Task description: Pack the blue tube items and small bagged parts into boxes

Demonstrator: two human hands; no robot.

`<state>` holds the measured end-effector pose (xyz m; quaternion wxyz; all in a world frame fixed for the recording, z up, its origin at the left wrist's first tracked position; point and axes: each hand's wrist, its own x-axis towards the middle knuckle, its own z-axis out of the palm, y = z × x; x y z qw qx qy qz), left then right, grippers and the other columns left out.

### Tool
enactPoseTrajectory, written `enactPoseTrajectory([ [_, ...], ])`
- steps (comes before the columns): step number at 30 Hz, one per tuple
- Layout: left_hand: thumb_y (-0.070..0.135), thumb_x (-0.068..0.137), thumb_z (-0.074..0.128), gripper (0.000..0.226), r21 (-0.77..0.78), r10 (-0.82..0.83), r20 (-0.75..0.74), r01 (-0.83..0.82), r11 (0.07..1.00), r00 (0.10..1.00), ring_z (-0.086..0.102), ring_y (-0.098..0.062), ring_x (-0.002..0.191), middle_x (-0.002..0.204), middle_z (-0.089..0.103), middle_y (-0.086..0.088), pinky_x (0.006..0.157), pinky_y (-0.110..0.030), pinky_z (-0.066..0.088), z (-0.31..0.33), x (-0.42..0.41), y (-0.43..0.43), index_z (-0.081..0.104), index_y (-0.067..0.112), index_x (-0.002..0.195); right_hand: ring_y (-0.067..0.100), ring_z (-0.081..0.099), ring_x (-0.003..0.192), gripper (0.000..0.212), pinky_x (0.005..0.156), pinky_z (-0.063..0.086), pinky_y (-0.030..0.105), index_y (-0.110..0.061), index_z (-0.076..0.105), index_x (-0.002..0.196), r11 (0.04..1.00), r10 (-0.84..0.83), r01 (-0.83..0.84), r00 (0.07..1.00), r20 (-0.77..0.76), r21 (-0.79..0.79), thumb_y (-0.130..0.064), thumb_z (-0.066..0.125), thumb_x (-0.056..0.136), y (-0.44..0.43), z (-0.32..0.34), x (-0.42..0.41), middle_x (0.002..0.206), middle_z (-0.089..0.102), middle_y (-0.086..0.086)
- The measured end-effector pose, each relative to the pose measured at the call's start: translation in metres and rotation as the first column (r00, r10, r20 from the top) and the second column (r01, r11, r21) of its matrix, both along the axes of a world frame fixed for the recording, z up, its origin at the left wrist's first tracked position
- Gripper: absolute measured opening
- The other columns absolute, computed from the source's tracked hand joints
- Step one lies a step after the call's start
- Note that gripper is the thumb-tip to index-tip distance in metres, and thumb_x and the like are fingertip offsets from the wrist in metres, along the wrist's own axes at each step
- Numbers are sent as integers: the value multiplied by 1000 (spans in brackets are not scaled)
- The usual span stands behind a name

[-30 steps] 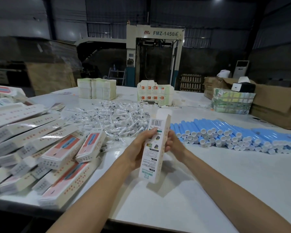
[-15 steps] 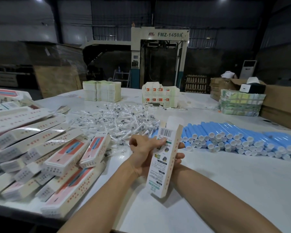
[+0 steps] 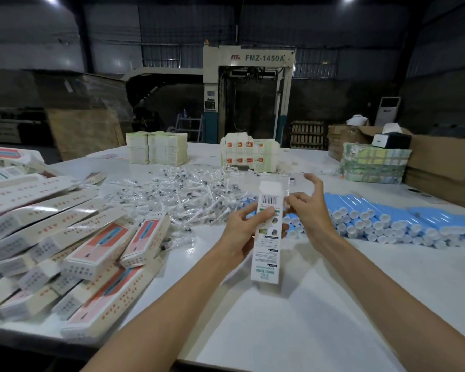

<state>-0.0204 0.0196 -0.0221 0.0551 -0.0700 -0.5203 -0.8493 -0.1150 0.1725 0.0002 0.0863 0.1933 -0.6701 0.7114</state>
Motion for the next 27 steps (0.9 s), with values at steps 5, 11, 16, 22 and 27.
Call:
enactPoseTrajectory([
  [5, 23, 91, 87, 49, -120, 6, 35, -2, 993, 999, 78, -47, 101, 116, 78, -26, 83, -48, 67, -18, 3, 3, 69, 11, 135, 27, 77, 79, 55, 69, 59, 26, -24, 41, 130, 994, -5, 6, 1000, 8, -106, -11, 68, 84, 30, 7, -1, 94, 74, 16],
  [11, 33, 88, 90, 53, -171, -26, 24, 29, 985, 999, 78, -45, 102, 120, 78, -23, 84, -49, 67, -22, 0, -7, 71, 18, 135, 16, 73, 74, 19, 69, 52, 23, -19, 74, 107, 985, 23, 13, 978, -209, 172, -9, 73, 91, 43, 31, 15, 88, 75, -3],
  [16, 35, 86, 90, 48, -174, -6, -8, 4, 985, 1000, 78, -45, 97, 120, 78, -23, 82, -47, 66, -24, -1, -12, 75, 20, 129, 11, 72, 89, 15, 82, 56, 19, -22, 82, 99, 936, 130, -2, 932, -339, 353, -11, 73, 96, 50, 55, 30, 97, 79, -8],
  [22, 35, 88, 89, 43, -178, -5, -25, 0, 984, 1000, 78, -44, 96, 120, 78, -24, 84, -47, 66, -23, -1, -11, 77, 20, 127, 20, 67, 85, 14, 82, 58, 40, -24, 78, 100, 774, 209, 80, 904, -373, 628, -11, 75, 94, 51, 81, 28, 92, 75, -3],
  [27, 37, 87, 90, 46, -204, -13, -47, 3, 979, 999, 78, -44, 95, 120, 77, -25, 86, -48, 65, -23, -1, -10, 76, 17, 127, 18, 74, 92, 31, 92, 60, 40, -18, 59, 108, 812, 244, -46, 932, -268, 582, -8, 81, 88, 28, 81, 31, 96, 78, 3],
])
